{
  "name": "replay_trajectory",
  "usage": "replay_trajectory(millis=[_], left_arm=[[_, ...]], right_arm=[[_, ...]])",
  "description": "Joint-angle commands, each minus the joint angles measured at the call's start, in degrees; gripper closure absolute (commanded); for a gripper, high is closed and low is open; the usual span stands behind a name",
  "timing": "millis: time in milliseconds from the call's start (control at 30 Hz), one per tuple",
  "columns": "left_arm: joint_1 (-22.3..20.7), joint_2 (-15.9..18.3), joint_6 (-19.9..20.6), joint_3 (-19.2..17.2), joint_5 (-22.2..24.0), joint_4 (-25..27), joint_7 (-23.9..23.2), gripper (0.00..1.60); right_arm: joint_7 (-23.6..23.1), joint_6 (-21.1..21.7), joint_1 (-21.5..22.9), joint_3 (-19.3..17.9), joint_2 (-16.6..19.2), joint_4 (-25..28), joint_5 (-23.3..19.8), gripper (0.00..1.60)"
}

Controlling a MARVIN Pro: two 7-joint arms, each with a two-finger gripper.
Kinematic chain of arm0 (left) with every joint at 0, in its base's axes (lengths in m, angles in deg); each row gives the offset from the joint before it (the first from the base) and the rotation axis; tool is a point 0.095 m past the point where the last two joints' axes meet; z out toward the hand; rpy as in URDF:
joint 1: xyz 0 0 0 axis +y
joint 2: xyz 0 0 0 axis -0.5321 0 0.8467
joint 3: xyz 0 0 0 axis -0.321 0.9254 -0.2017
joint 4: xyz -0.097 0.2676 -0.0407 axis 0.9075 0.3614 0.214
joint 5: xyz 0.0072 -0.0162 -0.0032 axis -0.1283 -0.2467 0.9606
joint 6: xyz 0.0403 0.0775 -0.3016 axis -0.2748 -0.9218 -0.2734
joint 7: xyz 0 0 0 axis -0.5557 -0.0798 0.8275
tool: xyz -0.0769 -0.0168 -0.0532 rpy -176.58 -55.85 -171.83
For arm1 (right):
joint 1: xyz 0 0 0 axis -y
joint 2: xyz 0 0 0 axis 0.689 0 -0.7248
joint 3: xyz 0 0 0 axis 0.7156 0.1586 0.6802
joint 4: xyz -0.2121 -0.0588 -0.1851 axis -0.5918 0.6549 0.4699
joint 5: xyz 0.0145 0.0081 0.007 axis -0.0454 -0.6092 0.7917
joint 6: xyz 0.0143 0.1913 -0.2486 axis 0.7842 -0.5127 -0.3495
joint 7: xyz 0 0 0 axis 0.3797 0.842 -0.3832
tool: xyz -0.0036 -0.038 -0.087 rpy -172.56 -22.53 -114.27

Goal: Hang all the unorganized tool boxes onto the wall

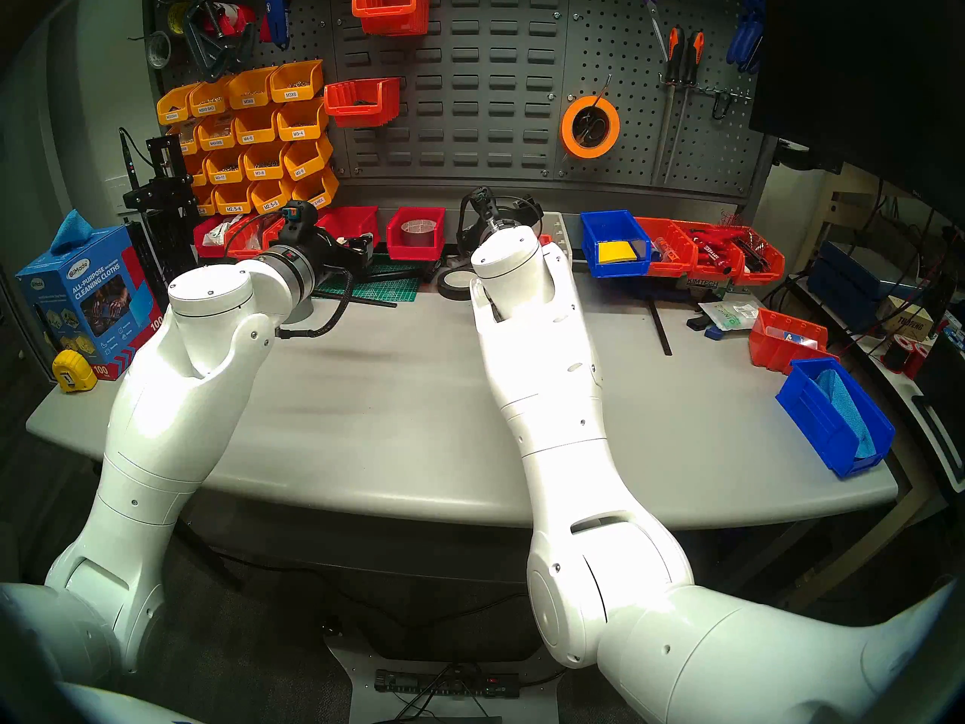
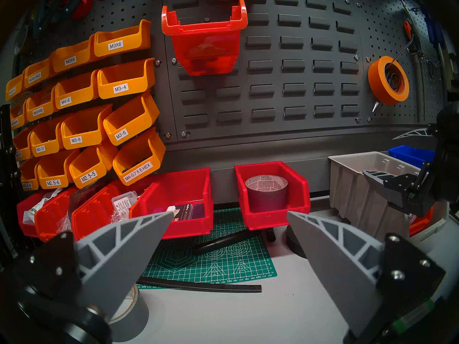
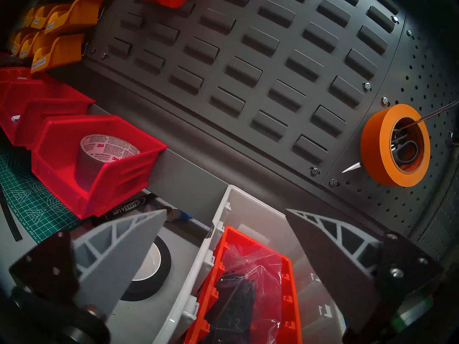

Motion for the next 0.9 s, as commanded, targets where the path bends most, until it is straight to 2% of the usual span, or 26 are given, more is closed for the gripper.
replay_trajectory(millis=[0,100,333,467,867], left_arm=[[-0.92,-0.12,-0.3,-0.16,-0.04,0.65,-0.05,0.0],[-0.9,-0.11,-0.29,-0.16,-0.02,0.65,-0.03,0.0],[-0.84,-0.07,-0.26,-0.15,0.08,0.63,0.05,0.0],[-0.81,-0.05,-0.25,-0.15,0.12,0.62,0.08,0.0],[-0.9,-0.02,-0.29,-0.12,0.24,0.67,0.17,0.0]], right_arm=[[1.94,1.14,-2.87,1.36,-3.04,6.48,0.03,0.0],[2.45,2.06,-4.53,1.57,-3.21,8.62,0.19,0.0],[4.66,4.95,-9.81,1.56,-0.29,15.15,0.7,0.0],[5.41,4.68,-10.49,0.94,0.0,16.95,0.21,0.0],[6.72,6.87,-16.87,3.59,4.16,27.16,-2.49,0.0]])
